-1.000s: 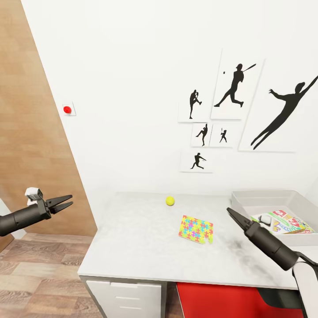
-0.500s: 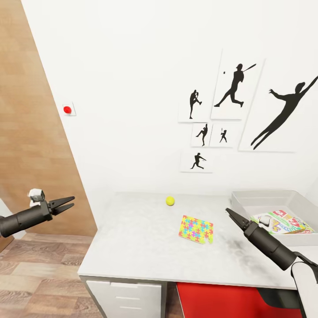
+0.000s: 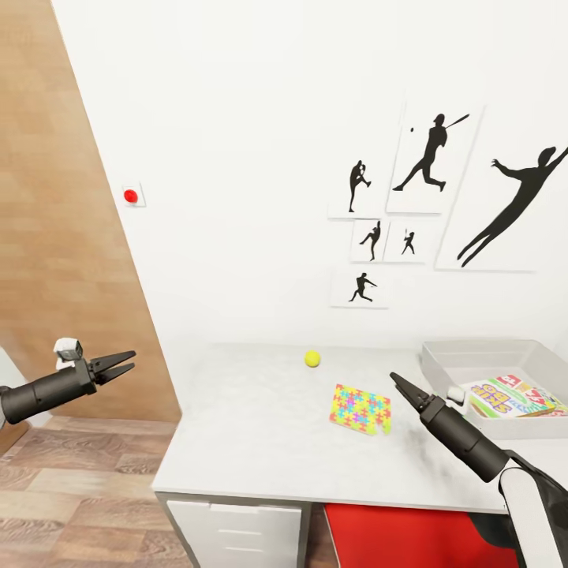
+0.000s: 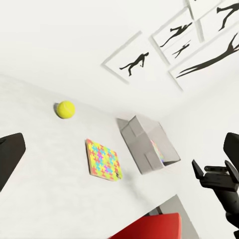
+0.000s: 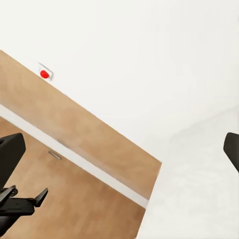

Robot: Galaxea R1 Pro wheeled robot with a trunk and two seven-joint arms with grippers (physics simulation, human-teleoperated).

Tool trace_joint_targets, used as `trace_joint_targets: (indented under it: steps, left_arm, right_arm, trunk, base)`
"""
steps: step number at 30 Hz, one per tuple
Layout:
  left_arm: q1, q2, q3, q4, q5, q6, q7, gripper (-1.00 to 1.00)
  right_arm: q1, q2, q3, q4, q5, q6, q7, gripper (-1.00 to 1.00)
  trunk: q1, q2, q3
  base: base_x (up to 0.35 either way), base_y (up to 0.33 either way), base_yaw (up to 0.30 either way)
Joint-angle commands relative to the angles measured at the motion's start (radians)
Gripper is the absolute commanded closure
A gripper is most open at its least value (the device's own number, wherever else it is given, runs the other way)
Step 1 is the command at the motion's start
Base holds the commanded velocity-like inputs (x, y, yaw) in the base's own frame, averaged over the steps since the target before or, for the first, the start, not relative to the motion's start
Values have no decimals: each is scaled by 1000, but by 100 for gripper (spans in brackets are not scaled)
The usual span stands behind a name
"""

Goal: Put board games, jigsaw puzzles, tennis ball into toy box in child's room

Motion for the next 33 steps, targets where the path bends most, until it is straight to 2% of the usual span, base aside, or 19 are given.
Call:
trace_joint_targets:
  steps: [1, 10, 33]
  left_arm:
    - [-1, 0, 0, 0, 0, 5, -3, -100]
    - [-1, 0, 0, 0, 1, 5, -3, -100]
    - [-2, 3, 5, 0, 2, 15, -12, -100]
  right_arm:
    - [-1, 0, 0, 0, -3, 5, 1, -100]
    - [-1, 1, 2, 0, -4, 2, 1, -100]
    - [-1, 1, 1, 0, -3, 0, -5, -100]
  trunk:
    - [1, -2, -2]
    - [1, -2, -2]
    - [1, -2, -2]
  base:
    - [-3, 158, 0]
    - [-1, 129, 0]
    - [0, 6, 0]
